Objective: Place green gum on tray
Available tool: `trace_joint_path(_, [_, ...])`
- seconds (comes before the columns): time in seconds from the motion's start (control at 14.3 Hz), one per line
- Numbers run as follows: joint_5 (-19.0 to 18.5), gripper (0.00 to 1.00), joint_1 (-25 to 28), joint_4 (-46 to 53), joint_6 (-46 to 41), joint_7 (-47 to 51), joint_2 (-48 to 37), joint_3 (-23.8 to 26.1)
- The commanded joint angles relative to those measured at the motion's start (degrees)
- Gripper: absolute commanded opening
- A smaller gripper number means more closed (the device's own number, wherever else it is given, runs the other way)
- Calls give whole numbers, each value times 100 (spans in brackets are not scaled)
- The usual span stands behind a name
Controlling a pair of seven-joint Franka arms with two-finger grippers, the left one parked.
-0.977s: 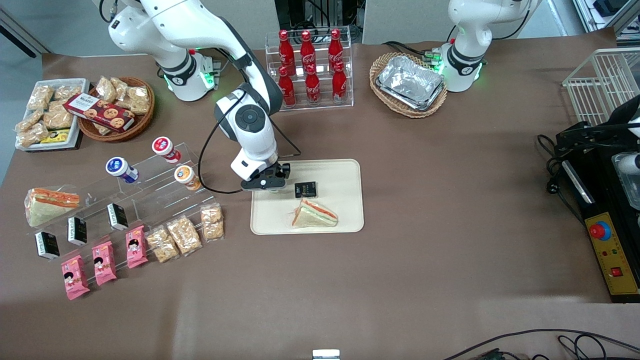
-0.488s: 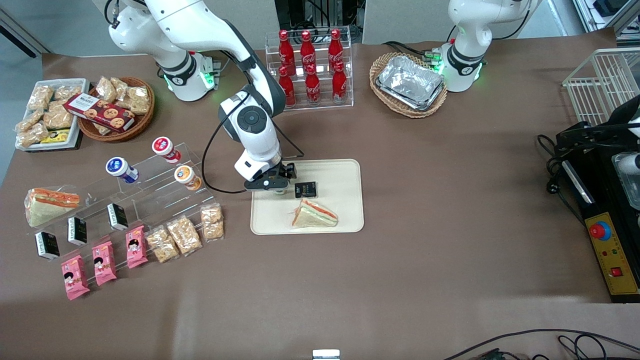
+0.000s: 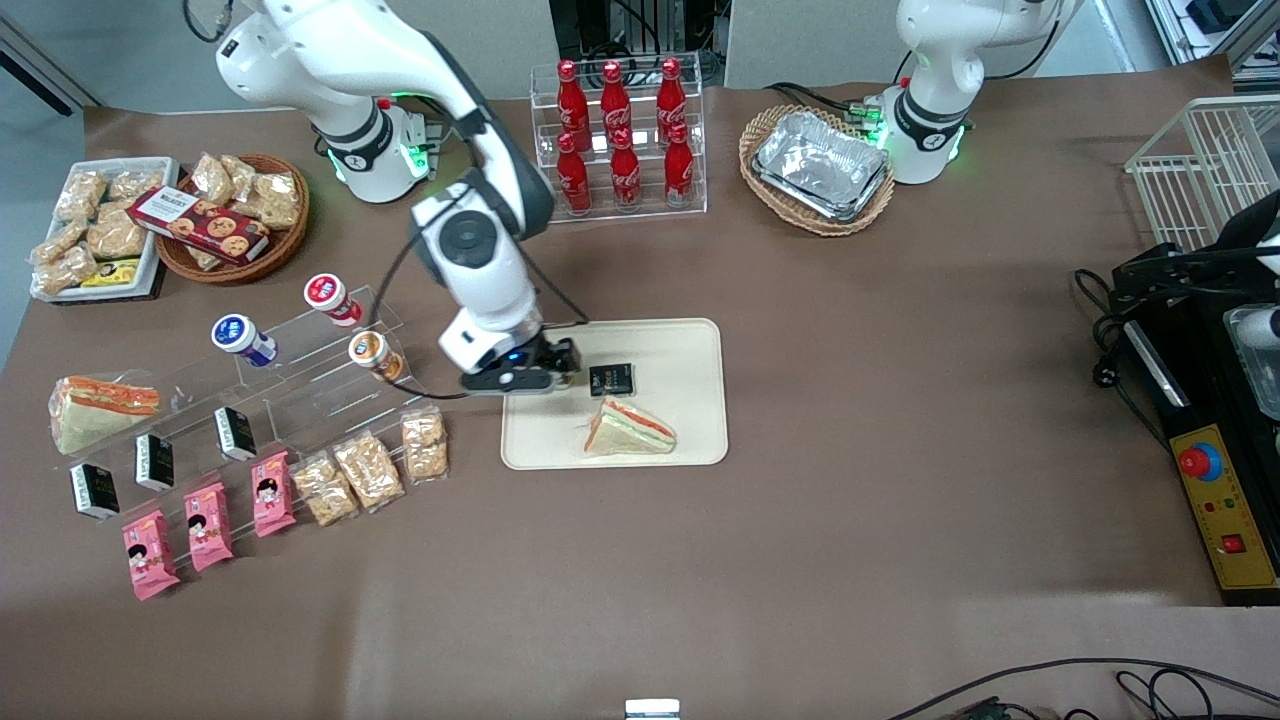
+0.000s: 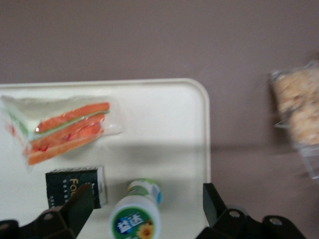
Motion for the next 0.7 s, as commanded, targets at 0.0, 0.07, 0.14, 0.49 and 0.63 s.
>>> trace_joint_path(0.0, [47,98,-834,-24,-925,-1027,-938,25])
trace_joint_path(0.07, [47,98,-1036,29,-1188,-1273,-1114,16])
trace_joint_path(0.14, [47,99,-1273,99,-1461,-1467,-1298,25])
trace_joint_path(0.49, [29,100,-2126,291,-2296,-1539,-2204,25])
trace_joint_path(0.63, [3,100,-2408,756,-3094,-1688,-2205,16])
